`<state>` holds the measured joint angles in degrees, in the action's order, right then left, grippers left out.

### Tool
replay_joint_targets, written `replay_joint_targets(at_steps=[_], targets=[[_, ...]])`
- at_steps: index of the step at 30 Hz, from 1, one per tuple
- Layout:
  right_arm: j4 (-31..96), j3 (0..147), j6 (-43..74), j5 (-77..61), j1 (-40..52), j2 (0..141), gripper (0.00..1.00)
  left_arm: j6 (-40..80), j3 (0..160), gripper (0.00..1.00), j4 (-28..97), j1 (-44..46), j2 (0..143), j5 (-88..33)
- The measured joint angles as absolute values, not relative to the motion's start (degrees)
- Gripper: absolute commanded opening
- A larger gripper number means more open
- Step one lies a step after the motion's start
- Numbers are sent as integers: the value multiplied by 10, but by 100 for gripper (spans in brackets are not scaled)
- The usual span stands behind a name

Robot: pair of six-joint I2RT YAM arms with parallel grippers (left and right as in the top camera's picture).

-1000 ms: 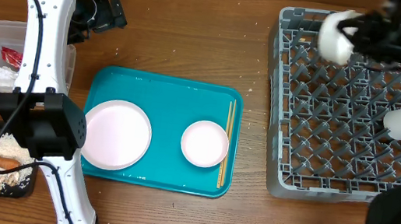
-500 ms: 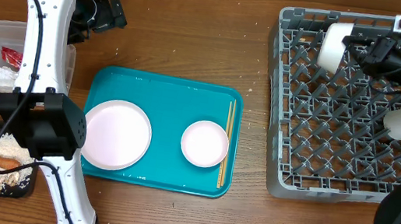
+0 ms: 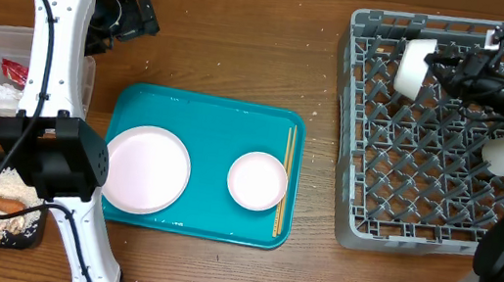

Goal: Sort waste into correct bins and load items into the dishwasher
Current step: 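Carry the white bowl into the dish rack and release it, then move the right gripper back toward the white plate on the tray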

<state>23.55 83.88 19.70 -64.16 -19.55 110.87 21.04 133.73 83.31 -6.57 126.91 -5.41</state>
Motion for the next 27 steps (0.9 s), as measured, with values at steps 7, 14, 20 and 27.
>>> replay_joint_targets(at_steps=[7,14,20,27], targets=[[258,839,197,-621,-238,1109,27,210,1337,100,833,-66,1269,-54],[335,842,199,-570,-283,1109,56,210,1337,100,833,-66,1269,-54],[488,894,198,-444,-290,1081,71,211,1337,100,833,-66,1269,-54],[607,992,196,-349,-275,960,71,210,1337,100,833,-66,1269,-54]])
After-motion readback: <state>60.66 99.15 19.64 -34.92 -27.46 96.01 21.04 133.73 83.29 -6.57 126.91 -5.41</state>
